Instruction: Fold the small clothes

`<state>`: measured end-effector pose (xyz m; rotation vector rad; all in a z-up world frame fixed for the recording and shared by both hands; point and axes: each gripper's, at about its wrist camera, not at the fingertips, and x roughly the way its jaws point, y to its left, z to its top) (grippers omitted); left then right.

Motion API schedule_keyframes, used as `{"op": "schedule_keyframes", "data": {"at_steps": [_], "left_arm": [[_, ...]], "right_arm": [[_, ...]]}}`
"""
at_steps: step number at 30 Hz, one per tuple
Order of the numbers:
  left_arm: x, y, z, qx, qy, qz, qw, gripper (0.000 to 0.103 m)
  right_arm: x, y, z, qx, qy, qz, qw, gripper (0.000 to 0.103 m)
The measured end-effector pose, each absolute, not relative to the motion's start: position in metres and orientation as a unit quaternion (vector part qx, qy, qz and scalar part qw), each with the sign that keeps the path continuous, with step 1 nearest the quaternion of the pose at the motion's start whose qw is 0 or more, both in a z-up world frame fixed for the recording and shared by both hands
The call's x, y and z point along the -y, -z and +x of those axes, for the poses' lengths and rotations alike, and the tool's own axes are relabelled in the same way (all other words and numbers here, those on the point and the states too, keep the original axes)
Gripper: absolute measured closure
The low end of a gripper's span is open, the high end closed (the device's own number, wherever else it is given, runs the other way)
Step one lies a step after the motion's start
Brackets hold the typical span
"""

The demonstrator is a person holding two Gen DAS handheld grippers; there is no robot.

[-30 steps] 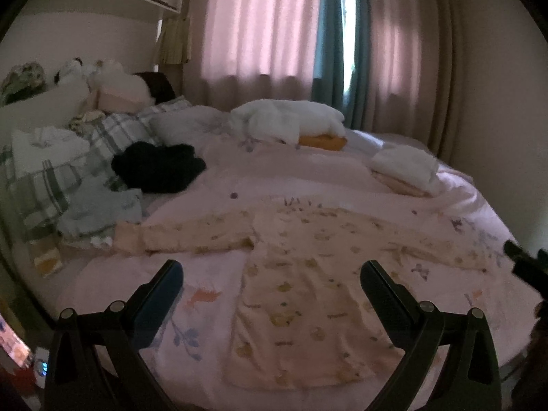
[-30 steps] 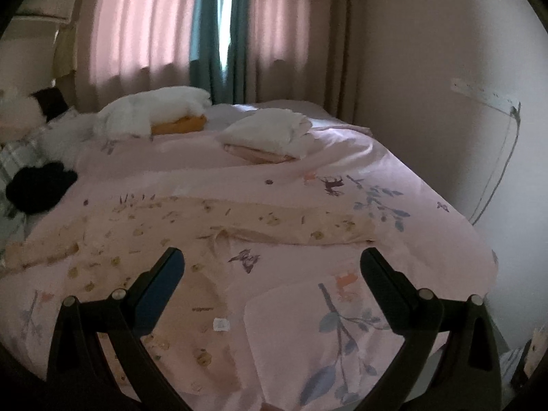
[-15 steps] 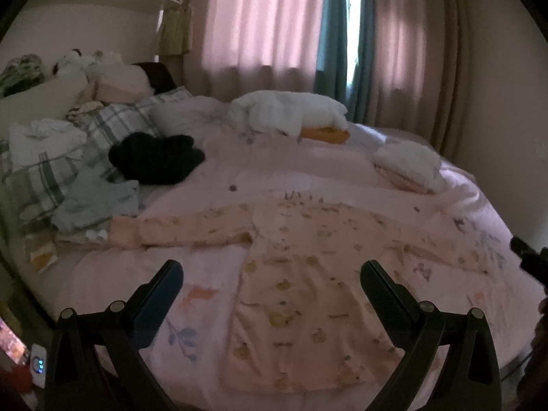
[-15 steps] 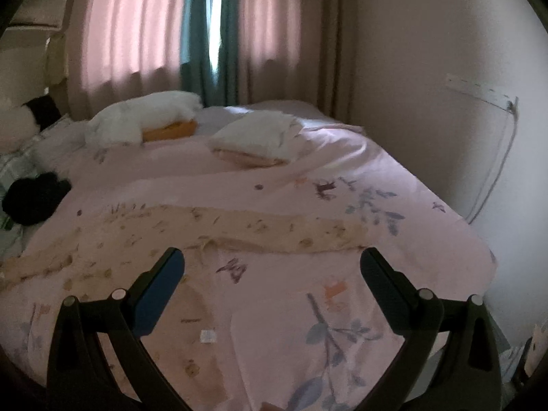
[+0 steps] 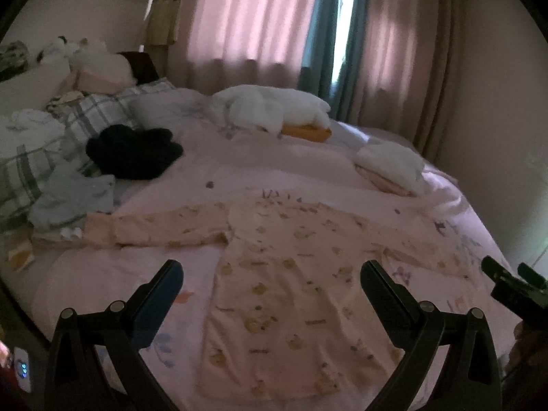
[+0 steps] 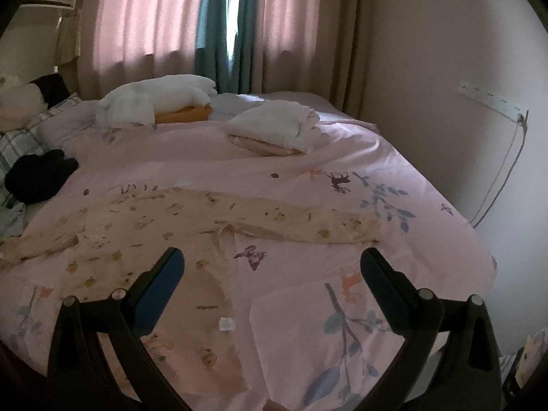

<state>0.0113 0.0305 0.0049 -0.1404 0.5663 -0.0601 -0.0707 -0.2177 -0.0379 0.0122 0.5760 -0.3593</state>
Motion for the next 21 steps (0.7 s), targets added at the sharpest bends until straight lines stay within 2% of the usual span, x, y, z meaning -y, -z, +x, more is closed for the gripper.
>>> {"op": "schedule_keyframes", "data": {"at_steps": [4, 21], "left_arm": [[-0.026, -0.006, 0.005, -0.267, 0.022, -0.058, 0.962, 0.001], [-0.014, -0.011, -0.018, -0.257, 0.033, -0.044, 0.965, 0.001]], "right_arm": [[0.210, 0.036, -0.078, -0.278, 0.150, 0.031, 0.948, 0.000], [0.180, 0.035, -0.092, -0.279, 0.143, -0.002, 0.950, 0.000]]}}
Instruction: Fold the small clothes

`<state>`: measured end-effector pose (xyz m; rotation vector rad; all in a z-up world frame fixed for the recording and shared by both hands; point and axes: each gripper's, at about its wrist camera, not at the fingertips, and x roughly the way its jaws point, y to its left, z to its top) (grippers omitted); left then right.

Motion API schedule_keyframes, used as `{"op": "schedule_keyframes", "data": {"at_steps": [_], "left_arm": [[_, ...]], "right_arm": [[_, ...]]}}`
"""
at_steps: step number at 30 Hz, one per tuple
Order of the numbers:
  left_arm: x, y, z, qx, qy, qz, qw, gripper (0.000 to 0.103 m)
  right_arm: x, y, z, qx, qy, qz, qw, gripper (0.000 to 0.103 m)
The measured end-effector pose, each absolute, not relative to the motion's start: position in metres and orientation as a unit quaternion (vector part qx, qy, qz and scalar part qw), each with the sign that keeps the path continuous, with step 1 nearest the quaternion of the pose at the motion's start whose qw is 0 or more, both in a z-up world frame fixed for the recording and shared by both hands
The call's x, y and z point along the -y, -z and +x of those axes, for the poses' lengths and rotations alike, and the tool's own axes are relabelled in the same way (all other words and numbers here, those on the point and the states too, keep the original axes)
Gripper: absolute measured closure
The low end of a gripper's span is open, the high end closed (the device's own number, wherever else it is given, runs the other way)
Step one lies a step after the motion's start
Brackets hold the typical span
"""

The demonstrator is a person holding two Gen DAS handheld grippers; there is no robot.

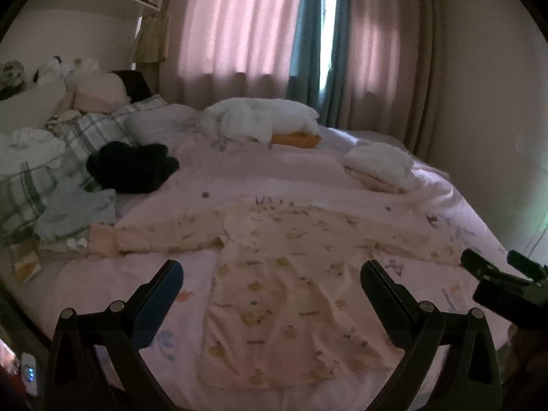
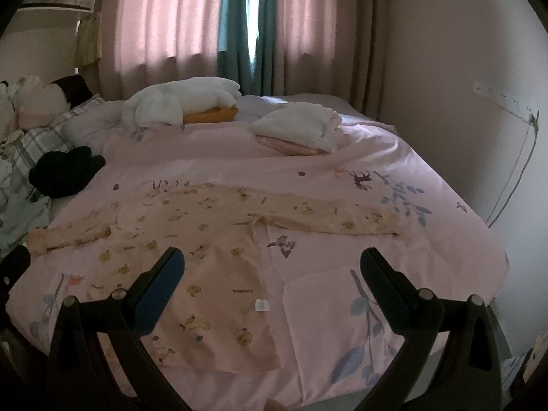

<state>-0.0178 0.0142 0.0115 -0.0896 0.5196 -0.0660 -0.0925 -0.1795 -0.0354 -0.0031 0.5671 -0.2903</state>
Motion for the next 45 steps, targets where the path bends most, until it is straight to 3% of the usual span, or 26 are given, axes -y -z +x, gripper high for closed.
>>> {"op": "schedule_keyframes", "data": {"at_steps": [45], "left_arm": [[-0.024, -0.008, -0.013, -0.261, 0.002, -0.055, 0.964, 0.001]], "right_arm": [[0.161, 0.039, -0.087, -0.293, 0.127, -0.028, 0.947, 0.000]]}}
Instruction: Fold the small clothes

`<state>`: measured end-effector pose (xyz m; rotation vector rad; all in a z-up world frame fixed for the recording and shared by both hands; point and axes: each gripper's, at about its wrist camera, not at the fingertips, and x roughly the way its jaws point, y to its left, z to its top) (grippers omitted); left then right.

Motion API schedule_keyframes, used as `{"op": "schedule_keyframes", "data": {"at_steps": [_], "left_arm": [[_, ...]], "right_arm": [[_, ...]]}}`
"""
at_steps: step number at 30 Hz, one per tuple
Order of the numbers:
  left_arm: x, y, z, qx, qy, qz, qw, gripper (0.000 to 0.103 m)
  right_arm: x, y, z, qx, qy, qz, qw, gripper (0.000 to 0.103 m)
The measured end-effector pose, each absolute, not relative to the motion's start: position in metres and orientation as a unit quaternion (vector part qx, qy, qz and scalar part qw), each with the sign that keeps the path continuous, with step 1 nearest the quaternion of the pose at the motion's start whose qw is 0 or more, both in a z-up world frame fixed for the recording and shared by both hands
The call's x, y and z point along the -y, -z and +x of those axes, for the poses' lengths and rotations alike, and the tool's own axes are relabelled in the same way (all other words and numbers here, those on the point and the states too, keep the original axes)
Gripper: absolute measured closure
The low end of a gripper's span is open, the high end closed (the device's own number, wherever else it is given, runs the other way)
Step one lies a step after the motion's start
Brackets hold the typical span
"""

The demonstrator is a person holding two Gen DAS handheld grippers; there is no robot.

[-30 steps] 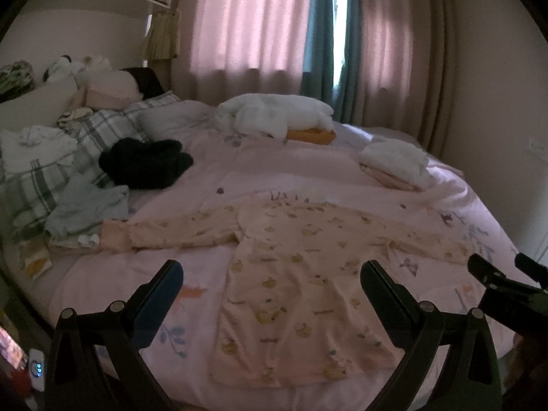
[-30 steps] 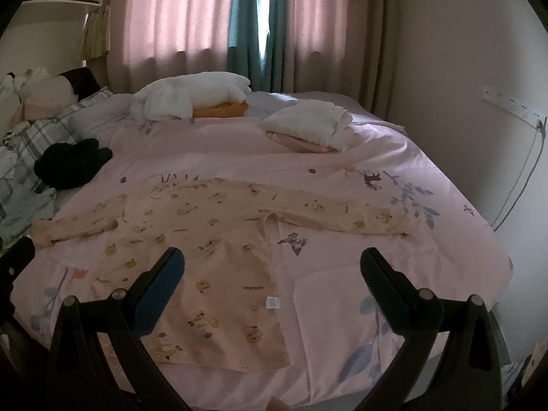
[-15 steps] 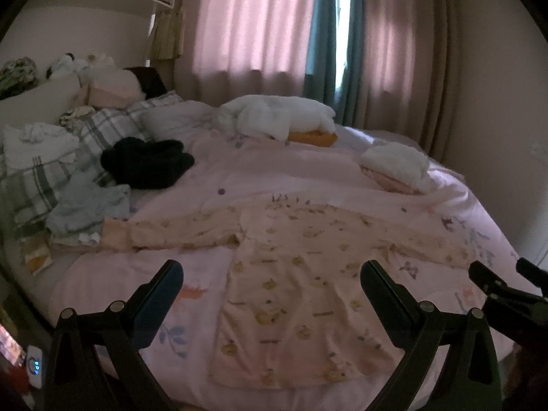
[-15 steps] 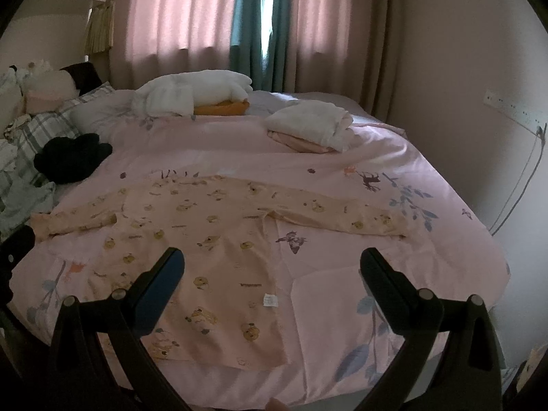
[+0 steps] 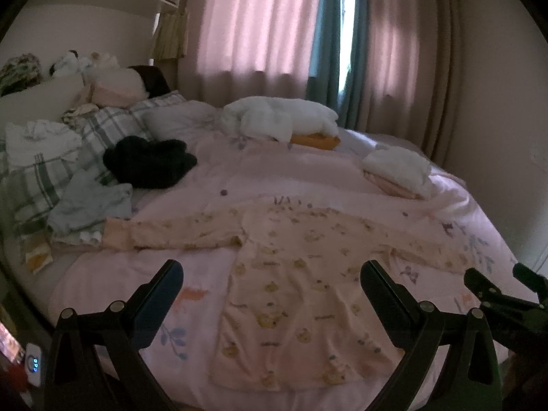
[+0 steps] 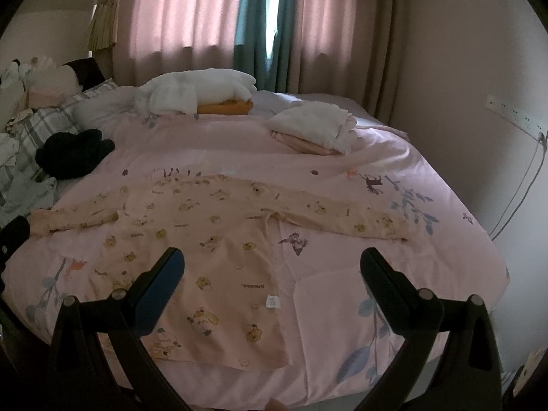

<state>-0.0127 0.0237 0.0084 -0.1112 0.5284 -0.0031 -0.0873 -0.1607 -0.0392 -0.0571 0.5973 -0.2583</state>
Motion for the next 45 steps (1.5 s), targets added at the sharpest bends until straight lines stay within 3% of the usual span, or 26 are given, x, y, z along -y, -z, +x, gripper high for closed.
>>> {"op": "schedule_keyframes", "data": {"at_steps": [27, 33, 42, 45], "left_arm": [[-0.067, 0.023, 0.026, -0.269, -0.015, -0.115, 0.956, 0.001], [-0.085, 0.049, 0.053, -0.297, -0.012, -0.113, 0.948, 0.001], [-0.116, 0.114, 0.112, -0.346, -0.007, -0.128, 0.929, 0.002], [-0.119, 0.132, 0.137, -0.371, -0.009, -0.109, 0.922, 0.007]], "right_arm": [[0.179, 0.067, -0.032, -0.315, 0.142, -0.023, 0.938, 0.000], [0.191, 0.085, -0.006, -0.337, 0.158, 0.052, 0.927, 0.000], [0.195, 0.107, 0.020, -0.358, 0.185, 0.062, 0.913, 0.000], [0.206, 0.109, 0.018, -0.357, 0.203, 0.053, 0.910, 0.000]]}}
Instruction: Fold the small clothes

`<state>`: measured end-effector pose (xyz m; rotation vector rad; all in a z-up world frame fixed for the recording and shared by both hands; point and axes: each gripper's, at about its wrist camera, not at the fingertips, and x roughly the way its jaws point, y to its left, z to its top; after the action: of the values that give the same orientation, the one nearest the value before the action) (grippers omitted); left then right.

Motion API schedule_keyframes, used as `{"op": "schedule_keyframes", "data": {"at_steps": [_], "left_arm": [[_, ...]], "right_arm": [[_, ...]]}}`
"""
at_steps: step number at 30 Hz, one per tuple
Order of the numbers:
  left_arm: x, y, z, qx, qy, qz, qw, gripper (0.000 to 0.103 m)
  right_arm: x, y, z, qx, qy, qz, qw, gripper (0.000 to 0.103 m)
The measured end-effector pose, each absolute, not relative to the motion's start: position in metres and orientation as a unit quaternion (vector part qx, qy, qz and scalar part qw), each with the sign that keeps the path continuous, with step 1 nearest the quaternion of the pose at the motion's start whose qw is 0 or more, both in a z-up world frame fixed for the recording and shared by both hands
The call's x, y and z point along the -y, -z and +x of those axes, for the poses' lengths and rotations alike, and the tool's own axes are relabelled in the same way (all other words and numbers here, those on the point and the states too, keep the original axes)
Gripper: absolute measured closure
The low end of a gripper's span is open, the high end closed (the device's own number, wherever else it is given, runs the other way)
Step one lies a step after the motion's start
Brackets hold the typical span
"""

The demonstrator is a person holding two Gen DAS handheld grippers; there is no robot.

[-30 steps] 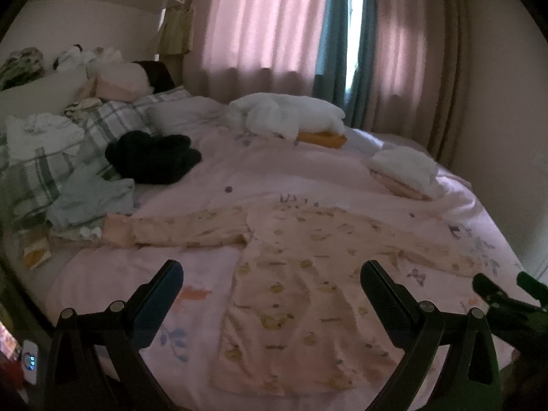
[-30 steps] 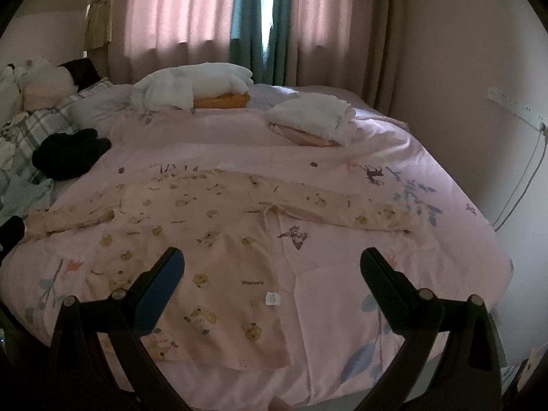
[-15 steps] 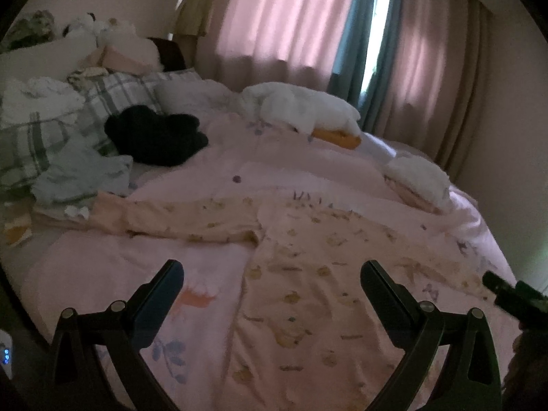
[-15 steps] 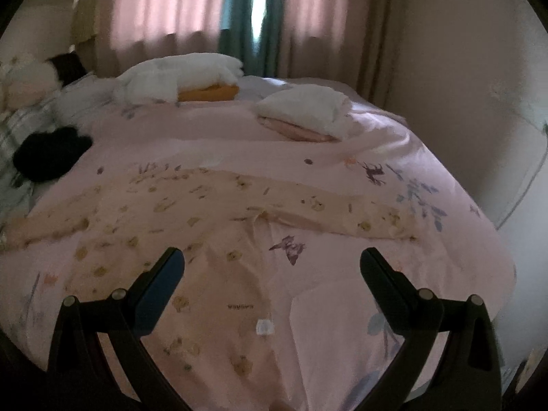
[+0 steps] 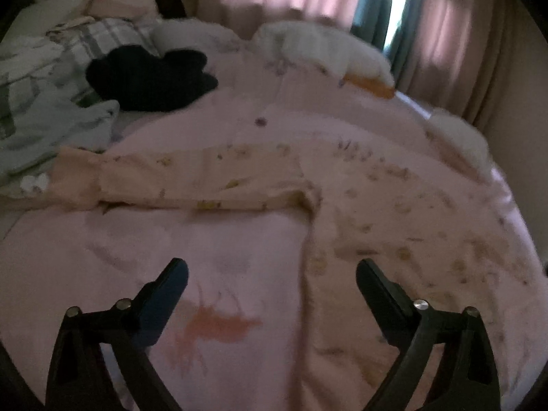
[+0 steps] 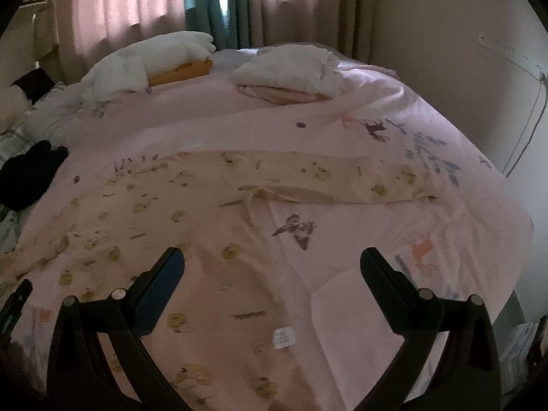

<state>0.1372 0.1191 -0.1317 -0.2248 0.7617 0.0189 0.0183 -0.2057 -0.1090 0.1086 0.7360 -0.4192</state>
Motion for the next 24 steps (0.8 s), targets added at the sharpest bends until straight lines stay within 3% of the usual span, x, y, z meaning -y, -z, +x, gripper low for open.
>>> {"op": "schedule_keyframes", "data": {"at_steps": [4, 7, 12, 14, 15, 20, 24], "left_arm": [[-0.126, 0.151, 0.168, -0.401, 0.050, -0.172, 0.899, 0.016], [-0.128, 0.168, 0.184, -0.433, 0.086, -0.216, 0.871, 0.017], [-0.124, 0.167, 0.199, -0.424, 0.101, -0.242, 0.867, 0.020], [-0.113, 0.169, 0.213, -0.446, 0.139, -0.247, 0.849, 0.038], [-0.105, 0.170, 0.219, -0.458, 0.147, -0.235, 0.845, 0.041], [-0.095, 0.168, 0.224, -0.483, 0.098, -0.187, 0.850, 0.076], [-0.103, 0.174, 0.211, -0.455, 0.090, -0.210, 0.860, 0.080]], "right_arm": [[0.230, 0.112, 0.011, -0.355, 0.232, 0.051, 0.904, 0.000], [0.251, 0.114, 0.003, -0.354, 0.251, 0.064, 0.899, 0.000], [0.281, 0.119, -0.010, -0.352, 0.268, 0.090, 0.892, 0.000], [0.290, 0.124, -0.014, -0.355, 0.278, 0.093, 0.888, 0.000], [0.296, 0.126, -0.016, -0.356, 0.283, 0.094, 0.886, 0.000], [0.325, 0.130, -0.016, -0.354, 0.292, 0.087, 0.884, 0.001], [0.358, 0.130, -0.004, -0.352, 0.290, 0.076, 0.886, 0.005]]}}
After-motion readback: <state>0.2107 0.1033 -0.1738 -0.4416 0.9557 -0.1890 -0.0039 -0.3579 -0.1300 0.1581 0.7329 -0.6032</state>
